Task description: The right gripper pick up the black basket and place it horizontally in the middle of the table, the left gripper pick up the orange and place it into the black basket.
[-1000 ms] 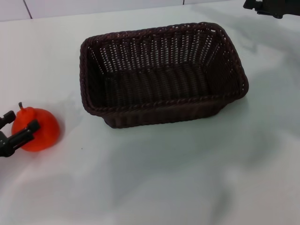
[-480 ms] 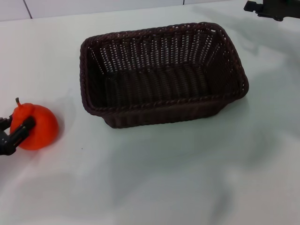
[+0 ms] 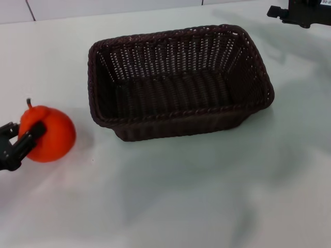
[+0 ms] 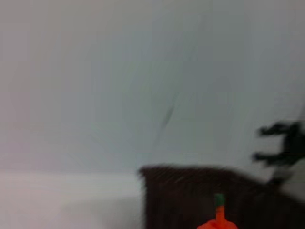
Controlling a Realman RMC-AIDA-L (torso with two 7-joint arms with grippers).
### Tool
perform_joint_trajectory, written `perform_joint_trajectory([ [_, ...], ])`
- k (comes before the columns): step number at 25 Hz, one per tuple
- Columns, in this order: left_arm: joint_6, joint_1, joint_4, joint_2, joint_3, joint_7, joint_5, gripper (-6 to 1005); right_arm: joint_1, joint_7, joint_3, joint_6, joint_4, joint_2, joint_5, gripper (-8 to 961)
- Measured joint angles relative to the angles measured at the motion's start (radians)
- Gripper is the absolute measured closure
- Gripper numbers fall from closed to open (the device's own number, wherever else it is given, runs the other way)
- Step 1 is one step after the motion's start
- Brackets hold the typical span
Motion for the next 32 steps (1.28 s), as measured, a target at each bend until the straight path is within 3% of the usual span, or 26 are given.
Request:
perform_joint_trajectory([
  [5, -0.143, -0.009, -0.031, 0.001, -0.05, -0.032, -0.006, 706, -0.015, -0.017, -0.005, 0.015, 0.0, 0.011, 0.053, 156],
  [6, -0.205, -0.035, -0.043, -0.012, -0.103, -0.073, -0.007, 718, -0.018, -0.022, -0.006, 0.022, 0.0, 0.014, 0.065, 156],
  [10, -0.237, -0.111, -0.048, -0.049, -0.169, -0.126, -0.008, 760, -0.029, -0.055, -0.006, 0.04, 0.0, 0.029, 0.118, 156],
  [15, -0.135, -0.24, -0.045, -0.089, -0.145, -0.174, 0.001, 796, -0.032, -0.074, -0.007, 0.048, 0.0, 0.04, 0.138, 155],
  [22, 0.07, -0.315, -0.061, -0.147, -0.057, -0.225, -0.001, 644, -0.043, -0.123, -0.009, 0.056, 0.002, 0.058, 0.187, 155],
  [28, 0.067, -0.314, -0.056, -0.149, -0.055, -0.225, -0.02, 434, -0.059, -0.193, -0.007, 0.053, 0.012, 0.068, 0.266, 155],
  [32, 0.037, -0.271, -0.057, -0.149, -0.057, -0.215, -0.114, 301, -0.072, -0.3, -0.001, 0.039, 0.015, 0.088, 0.379, 156],
])
